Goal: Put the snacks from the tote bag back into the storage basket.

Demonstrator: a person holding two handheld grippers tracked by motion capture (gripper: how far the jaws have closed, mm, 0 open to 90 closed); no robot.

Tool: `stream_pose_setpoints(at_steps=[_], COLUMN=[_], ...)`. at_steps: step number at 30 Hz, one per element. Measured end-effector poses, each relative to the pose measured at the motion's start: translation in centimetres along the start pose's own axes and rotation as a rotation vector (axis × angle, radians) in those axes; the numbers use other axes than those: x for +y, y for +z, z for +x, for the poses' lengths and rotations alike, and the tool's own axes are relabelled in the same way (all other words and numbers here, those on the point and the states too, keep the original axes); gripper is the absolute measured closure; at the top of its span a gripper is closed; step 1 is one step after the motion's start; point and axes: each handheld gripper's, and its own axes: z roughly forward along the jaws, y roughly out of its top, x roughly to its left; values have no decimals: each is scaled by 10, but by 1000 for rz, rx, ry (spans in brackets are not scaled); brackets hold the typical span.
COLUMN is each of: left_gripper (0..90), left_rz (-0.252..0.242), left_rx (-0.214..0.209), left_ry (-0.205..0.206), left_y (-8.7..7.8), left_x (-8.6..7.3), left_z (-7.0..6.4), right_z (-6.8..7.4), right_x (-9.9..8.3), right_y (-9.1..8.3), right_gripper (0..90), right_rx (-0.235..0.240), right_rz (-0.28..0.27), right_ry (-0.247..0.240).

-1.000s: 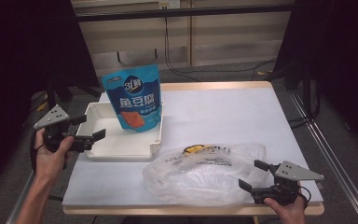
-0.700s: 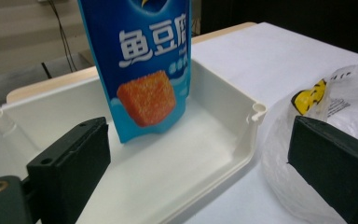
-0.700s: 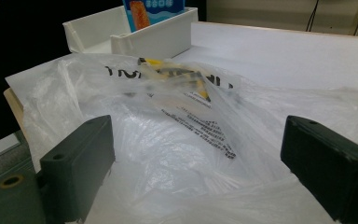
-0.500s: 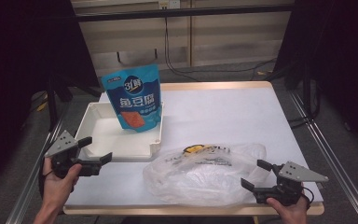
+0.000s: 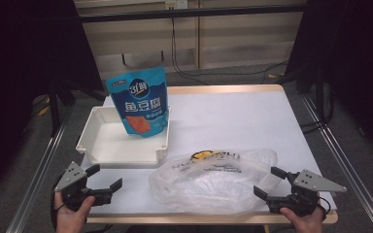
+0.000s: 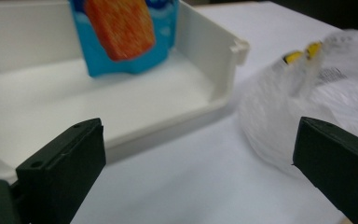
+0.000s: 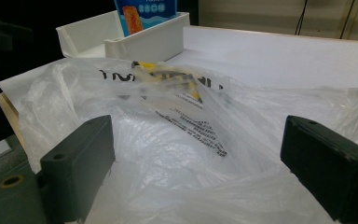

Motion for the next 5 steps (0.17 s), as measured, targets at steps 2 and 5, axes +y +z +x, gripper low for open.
stream_pose_setpoints(at_steps=[2, 5], left_gripper=[24, 27], left_rz=[2, 46], left_rx=[8, -14], left_ry=[32, 30], left_y=[4, 12], left_x=[-6, -12], left_z=[-3, -3], right_z=[-1, -2], right_x=[0, 1], right_y=[0, 0], right_gripper=[95, 100], right_rx=[-6, -10], right_rz=[2, -4], right_ry=[3, 15])
